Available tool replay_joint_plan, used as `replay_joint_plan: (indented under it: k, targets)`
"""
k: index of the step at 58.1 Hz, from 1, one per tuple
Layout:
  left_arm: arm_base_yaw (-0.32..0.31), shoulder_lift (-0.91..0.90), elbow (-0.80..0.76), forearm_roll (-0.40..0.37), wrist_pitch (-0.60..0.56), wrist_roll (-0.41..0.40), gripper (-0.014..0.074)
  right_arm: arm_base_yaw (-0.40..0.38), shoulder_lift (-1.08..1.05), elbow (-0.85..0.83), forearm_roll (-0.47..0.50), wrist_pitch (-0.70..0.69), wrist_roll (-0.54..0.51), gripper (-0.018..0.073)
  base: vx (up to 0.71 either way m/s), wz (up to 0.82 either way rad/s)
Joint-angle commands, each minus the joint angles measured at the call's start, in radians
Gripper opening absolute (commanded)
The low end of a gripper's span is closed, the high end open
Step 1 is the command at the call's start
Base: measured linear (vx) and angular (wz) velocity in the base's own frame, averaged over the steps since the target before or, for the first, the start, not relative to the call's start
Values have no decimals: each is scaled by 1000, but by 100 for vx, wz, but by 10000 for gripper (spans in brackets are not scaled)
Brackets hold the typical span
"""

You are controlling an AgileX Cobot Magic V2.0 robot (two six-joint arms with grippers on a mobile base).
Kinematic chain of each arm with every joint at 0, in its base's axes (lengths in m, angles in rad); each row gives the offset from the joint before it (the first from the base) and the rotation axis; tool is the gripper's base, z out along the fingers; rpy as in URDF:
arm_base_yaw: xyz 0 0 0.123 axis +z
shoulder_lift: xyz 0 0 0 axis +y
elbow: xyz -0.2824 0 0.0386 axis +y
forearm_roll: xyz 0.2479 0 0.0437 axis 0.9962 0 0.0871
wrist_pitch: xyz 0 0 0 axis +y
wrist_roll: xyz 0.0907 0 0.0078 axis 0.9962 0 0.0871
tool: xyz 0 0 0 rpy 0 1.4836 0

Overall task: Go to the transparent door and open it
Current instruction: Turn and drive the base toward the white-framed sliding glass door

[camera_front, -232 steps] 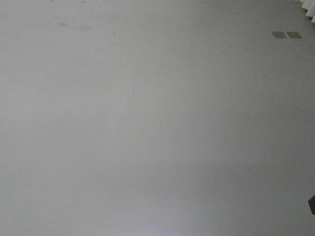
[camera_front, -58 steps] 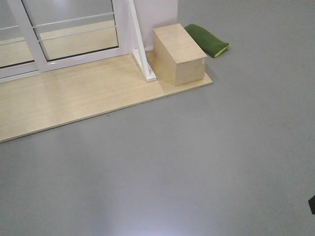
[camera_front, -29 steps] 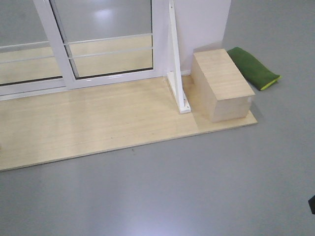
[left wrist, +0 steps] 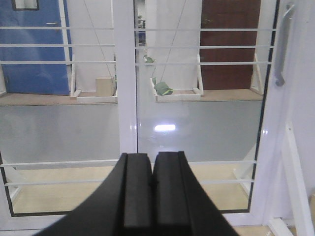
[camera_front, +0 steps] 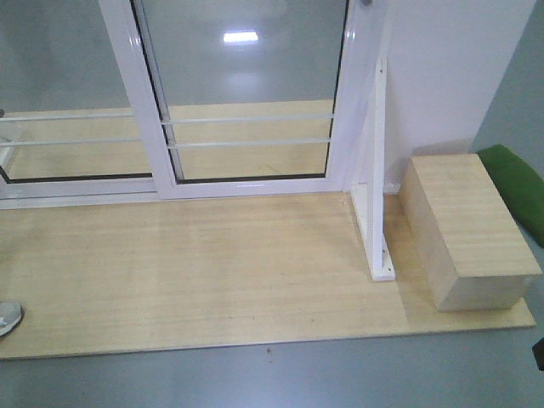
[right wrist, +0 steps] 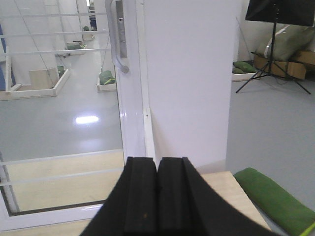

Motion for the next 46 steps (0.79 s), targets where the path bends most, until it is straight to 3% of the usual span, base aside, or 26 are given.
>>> replay_joint_plan:
  k: [1, 46]
  targets:
    - [-5, -14, 16, -4, -81, -8, -6, 3, -16, 4, -2, -84, -10, -6, 61, 26]
    - [-5, -14, 16, -4, -81, -8, -6, 3, -16, 4, -2, -84, -10, -6, 49, 6]
